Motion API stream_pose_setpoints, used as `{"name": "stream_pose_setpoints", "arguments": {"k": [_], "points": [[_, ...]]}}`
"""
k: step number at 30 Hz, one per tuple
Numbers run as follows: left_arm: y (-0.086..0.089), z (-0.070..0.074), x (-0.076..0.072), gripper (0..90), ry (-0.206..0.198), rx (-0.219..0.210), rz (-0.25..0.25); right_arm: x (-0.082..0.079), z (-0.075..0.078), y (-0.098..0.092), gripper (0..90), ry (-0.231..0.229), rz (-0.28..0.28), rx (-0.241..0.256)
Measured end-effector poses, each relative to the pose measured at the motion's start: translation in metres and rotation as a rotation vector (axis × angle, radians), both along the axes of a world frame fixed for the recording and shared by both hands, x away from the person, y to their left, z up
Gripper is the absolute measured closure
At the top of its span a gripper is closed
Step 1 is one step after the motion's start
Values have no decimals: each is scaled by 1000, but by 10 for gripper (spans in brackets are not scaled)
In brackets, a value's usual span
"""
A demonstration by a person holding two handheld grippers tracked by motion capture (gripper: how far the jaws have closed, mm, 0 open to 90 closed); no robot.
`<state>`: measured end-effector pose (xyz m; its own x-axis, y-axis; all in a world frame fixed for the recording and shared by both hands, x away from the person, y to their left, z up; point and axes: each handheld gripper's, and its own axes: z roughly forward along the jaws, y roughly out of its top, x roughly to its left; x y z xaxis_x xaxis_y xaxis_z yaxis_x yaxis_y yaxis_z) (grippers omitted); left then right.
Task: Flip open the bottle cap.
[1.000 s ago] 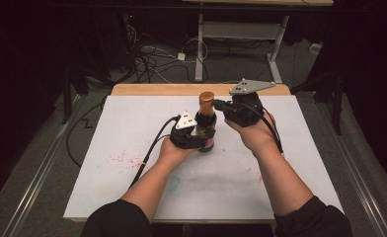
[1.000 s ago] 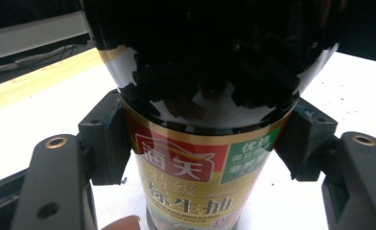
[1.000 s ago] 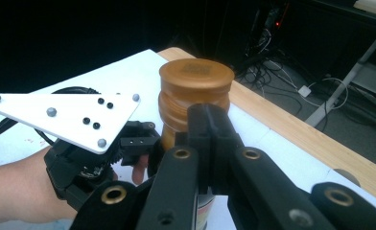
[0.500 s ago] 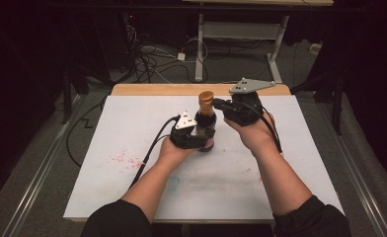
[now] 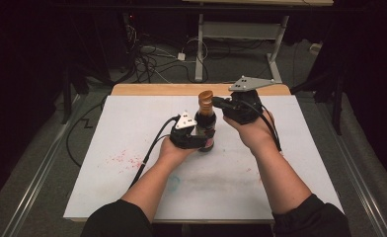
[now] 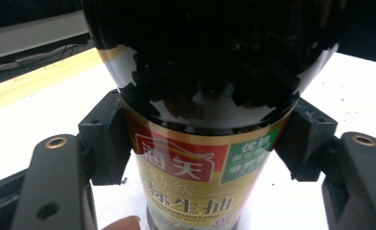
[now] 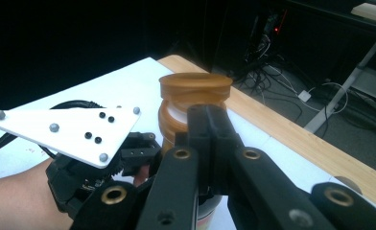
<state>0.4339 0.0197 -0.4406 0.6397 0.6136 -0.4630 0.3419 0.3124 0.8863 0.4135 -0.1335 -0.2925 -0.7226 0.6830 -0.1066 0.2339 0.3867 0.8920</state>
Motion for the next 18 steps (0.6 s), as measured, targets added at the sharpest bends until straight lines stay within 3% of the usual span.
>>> {"name": "stream_pose_setpoints", "arguments": {"k": [18], "points": [[0, 0, 0, 292, 1, -2, -1, 2, 4, 3, 900, -12, -1, 14]]}}
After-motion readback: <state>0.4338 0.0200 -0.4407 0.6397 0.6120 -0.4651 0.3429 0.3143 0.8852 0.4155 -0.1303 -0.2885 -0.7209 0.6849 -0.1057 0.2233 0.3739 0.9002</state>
